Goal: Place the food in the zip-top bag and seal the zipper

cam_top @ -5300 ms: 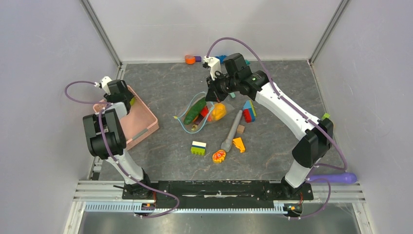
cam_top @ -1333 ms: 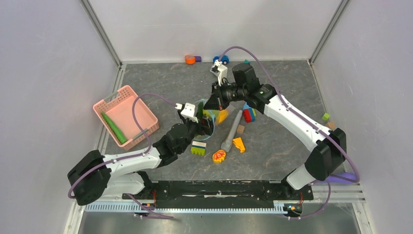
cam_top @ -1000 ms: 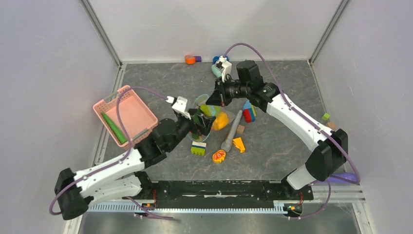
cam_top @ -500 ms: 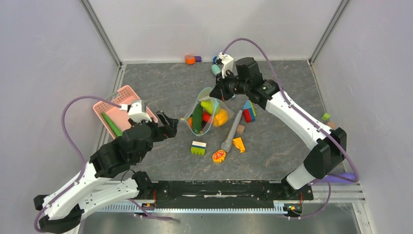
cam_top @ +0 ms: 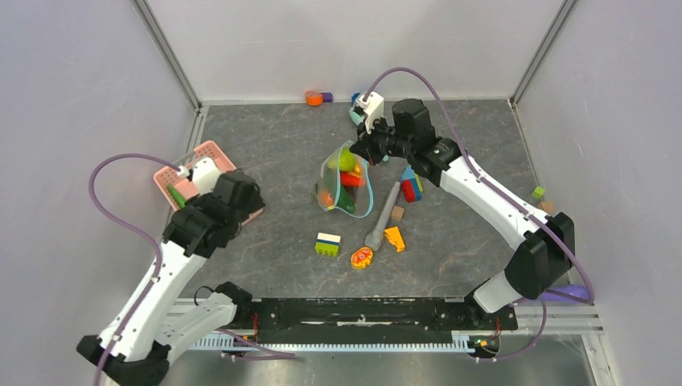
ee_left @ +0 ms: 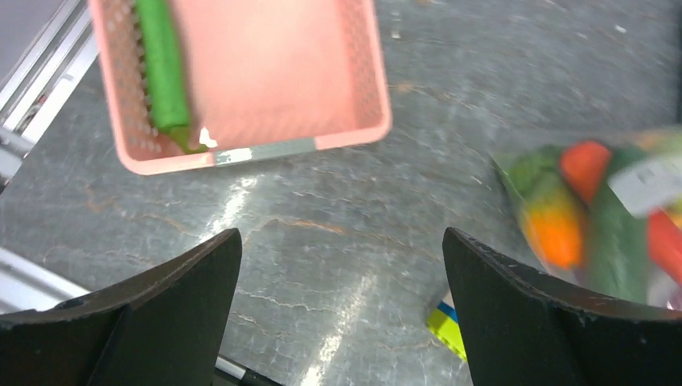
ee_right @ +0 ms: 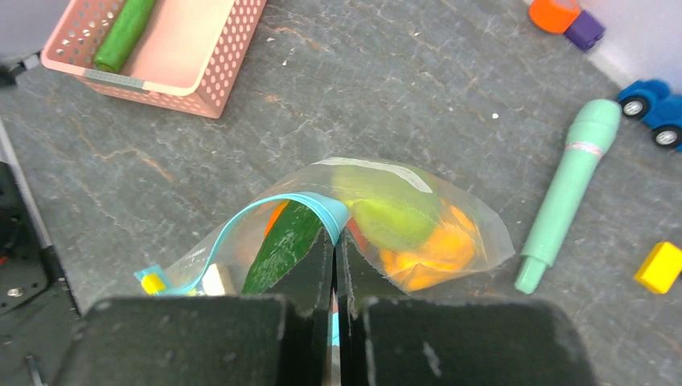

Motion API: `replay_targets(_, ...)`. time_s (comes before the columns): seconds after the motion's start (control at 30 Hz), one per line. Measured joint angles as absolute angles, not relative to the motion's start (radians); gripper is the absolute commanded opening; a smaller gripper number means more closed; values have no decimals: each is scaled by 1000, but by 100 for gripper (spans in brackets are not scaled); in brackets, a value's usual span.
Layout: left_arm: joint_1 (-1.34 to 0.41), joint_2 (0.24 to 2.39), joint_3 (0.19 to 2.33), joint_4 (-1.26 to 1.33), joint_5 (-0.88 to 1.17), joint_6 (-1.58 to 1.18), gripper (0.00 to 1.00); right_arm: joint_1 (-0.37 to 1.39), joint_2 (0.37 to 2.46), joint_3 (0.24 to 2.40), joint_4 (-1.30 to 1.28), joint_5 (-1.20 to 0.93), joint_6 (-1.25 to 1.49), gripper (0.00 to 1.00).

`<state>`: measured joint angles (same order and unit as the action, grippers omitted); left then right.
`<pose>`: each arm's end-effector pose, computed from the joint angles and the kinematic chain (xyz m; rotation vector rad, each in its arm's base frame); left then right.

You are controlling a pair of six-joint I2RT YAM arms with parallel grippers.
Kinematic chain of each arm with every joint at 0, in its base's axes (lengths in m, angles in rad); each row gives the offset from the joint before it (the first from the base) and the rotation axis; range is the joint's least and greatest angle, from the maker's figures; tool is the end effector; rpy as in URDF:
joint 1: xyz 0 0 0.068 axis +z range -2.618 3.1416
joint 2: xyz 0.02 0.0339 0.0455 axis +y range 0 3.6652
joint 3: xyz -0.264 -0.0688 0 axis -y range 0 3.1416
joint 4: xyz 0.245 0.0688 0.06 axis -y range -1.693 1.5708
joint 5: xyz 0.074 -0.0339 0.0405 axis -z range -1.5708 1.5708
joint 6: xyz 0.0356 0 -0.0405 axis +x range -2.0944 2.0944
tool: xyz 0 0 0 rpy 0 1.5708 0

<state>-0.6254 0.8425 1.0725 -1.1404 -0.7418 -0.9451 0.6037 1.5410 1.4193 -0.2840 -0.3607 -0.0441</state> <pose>0.1200 -0.0570 0.3456 -0.6321 2.1001 0.0711 0.2902 0.2154 0.3648 -0.8666 1.8244 0.7163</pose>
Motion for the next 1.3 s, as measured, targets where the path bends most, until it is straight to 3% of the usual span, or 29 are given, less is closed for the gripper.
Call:
replay_targets(0.13, -365, 895, 1034, -1053, -542, -825, 100, 604, 1529, 1388, -253, -352, -78, 0)
replay_targets(0.43, -339, 974, 908, -763, -229, -641, 100, 604, 1558, 1457, -299, -336, -43, 0)
replay_targets(0.57, -337, 1024, 930, -745, -305, -640, 100, 604, 1565, 1473, -332, -322, -22, 0)
replay_targets(0.7, -311, 1216, 1054, -781, -449, -646, 100, 604, 1596, 1510, -358, -308, -14, 0)
replay_targets(0.93, -72, 1505, 1133, -818, -581, -664, 100, 604, 1621, 1558, -392, -250, -12, 0)
replay_targets(1.3, 105, 1634, 1177, -806, -683, -662, 95, 602, 1621, 1559, -406, -191, -12, 0)
